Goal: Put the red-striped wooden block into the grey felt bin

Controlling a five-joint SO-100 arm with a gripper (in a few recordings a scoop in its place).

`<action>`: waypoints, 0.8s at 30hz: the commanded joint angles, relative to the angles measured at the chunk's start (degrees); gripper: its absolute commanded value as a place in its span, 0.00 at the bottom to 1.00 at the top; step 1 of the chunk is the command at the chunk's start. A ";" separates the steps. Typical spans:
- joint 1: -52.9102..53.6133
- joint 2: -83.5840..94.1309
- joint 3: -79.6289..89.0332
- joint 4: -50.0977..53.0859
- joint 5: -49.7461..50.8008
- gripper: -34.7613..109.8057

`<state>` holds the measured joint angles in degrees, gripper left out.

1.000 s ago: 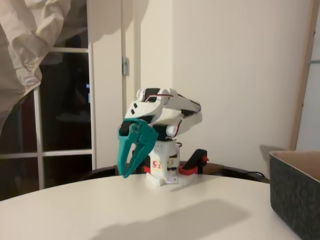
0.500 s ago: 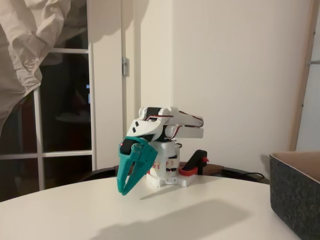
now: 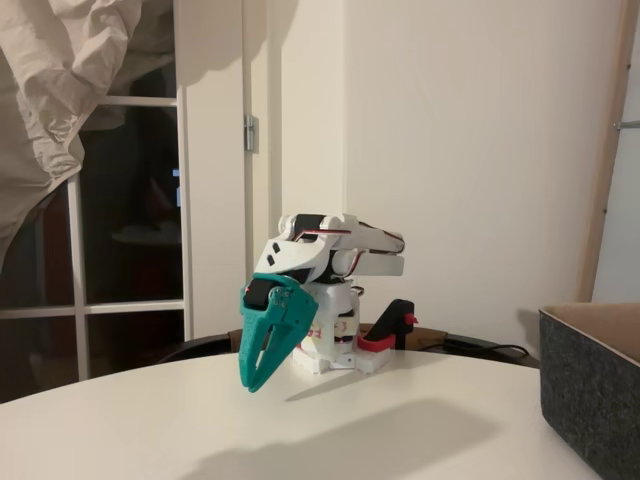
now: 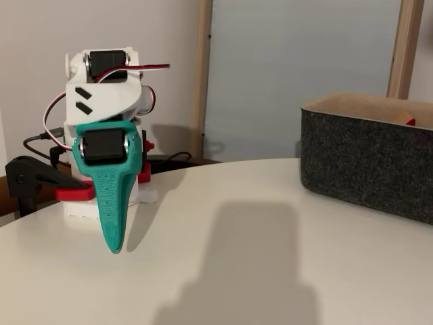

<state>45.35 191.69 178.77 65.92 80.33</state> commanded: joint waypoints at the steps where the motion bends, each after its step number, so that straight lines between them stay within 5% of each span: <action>1: 0.62 2.11 0.35 -0.44 0.26 0.25; 24: 0.62 2.02 0.35 -0.44 0.09 0.24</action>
<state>45.35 191.69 178.77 65.92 80.33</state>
